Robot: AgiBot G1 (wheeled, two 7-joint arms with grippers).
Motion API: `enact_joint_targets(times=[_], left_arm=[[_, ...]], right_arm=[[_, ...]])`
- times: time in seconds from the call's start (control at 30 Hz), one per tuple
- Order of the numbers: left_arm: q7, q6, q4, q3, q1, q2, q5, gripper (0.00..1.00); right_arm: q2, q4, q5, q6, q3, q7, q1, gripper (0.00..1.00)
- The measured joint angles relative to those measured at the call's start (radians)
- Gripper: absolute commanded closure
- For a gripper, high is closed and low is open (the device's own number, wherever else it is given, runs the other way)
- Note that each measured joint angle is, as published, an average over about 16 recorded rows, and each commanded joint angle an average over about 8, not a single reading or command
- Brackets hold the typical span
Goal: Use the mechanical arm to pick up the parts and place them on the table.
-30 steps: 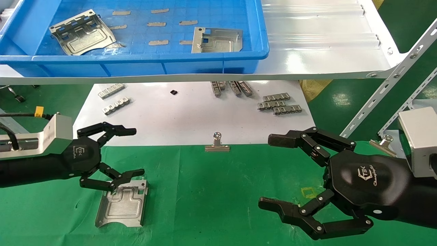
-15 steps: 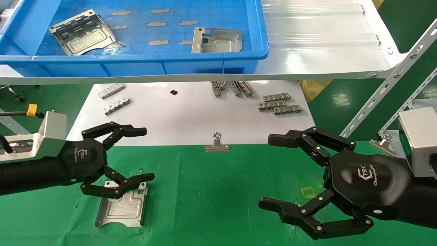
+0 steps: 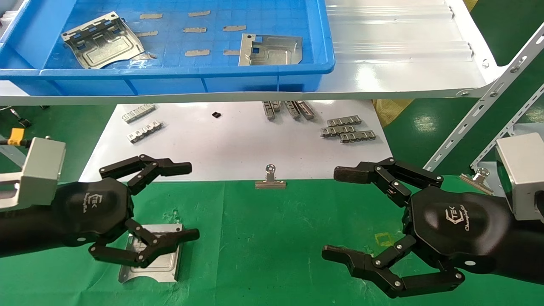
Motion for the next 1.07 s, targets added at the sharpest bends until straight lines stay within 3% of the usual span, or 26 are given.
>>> enact_joint_targets(times=[0.6,1.07], left_arm=[[-0.207,-0.029,-0.308,-0.17,0.159,-0.056,-0.052,0.0],[-0.234,-0.034,-0.354,-0.196,0.184,-0.066,-0.061,0.0]], right_arm=[[0.0,0.0,0.0,0.0,0.0,0.0,0.0,0.0],[0.0,0.0,0.0,0.0,0.0,0.0,0.0,0.0]])
